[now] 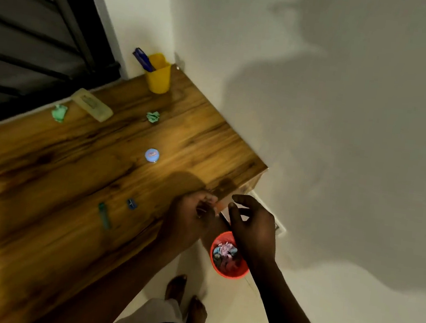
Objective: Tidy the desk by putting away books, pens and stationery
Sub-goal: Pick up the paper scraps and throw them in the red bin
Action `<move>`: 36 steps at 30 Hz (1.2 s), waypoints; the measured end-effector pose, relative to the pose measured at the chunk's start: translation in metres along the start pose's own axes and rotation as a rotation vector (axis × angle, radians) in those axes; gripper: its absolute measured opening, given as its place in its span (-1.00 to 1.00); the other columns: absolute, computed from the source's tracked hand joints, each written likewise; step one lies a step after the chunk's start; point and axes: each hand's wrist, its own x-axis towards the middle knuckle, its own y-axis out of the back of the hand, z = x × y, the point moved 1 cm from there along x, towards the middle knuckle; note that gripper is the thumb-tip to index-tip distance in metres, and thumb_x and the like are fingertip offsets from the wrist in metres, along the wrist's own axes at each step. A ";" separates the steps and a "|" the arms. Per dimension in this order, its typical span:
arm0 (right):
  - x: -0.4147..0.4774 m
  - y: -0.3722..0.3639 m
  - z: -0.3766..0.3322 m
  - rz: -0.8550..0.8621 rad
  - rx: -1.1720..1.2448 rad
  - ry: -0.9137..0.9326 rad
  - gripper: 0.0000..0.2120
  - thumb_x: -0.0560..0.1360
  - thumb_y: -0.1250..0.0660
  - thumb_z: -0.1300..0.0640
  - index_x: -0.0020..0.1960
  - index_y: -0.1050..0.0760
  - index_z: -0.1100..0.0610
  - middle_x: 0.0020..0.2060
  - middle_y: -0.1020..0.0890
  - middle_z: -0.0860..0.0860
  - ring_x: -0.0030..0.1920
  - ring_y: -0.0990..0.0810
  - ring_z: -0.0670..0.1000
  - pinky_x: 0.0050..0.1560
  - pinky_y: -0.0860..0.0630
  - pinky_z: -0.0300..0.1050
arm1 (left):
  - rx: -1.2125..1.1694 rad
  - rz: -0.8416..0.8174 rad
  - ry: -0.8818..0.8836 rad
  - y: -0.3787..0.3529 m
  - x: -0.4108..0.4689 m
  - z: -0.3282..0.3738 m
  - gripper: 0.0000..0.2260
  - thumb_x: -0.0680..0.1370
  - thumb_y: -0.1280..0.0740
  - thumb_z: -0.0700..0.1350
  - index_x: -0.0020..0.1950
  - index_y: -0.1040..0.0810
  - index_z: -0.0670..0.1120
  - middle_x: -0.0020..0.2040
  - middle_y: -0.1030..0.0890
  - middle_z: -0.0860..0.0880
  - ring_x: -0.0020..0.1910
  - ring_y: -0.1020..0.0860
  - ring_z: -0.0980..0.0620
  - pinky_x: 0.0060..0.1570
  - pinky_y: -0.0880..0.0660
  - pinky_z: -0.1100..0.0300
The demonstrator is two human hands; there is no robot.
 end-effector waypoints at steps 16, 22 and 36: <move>0.052 -0.088 -0.108 -0.224 0.021 0.386 -0.75 0.56 -0.36 -0.05 0.19 -0.62 0.00 0.05 -0.70 -0.16 0.00 -0.68 -0.19 -0.05 -0.68 0.03 | -0.014 0.479 0.138 0.149 0.010 -0.024 -0.85 0.52 -0.48 -0.22 0.00 -0.67 0.03 -0.09 -0.70 0.16 -0.15 -0.66 0.25 -0.14 -0.58 0.29; 0.093 -0.140 -0.151 -0.284 -0.055 0.432 -0.70 0.57 -0.35 -0.03 0.26 -0.60 0.03 0.11 -0.70 -0.11 0.02 -0.67 -0.18 -0.03 -0.68 0.01 | 0.035 0.542 0.171 0.209 0.044 -0.055 -0.85 0.52 -0.49 -0.19 0.06 -0.67 -0.01 -0.03 -0.70 0.13 -0.12 -0.66 0.25 -0.09 -0.59 0.30; 0.204 -0.261 -0.177 -0.340 -0.498 0.463 -0.53 0.62 -0.27 0.03 0.53 -0.38 -0.04 0.57 -0.34 0.00 0.53 -0.30 0.11 0.35 -0.49 0.14 | 0.416 0.657 0.314 0.340 0.168 -0.164 -0.48 0.51 -0.45 -0.18 0.47 -0.44 -0.08 0.49 -0.40 -0.12 0.46 -0.35 -0.15 0.42 -0.27 0.11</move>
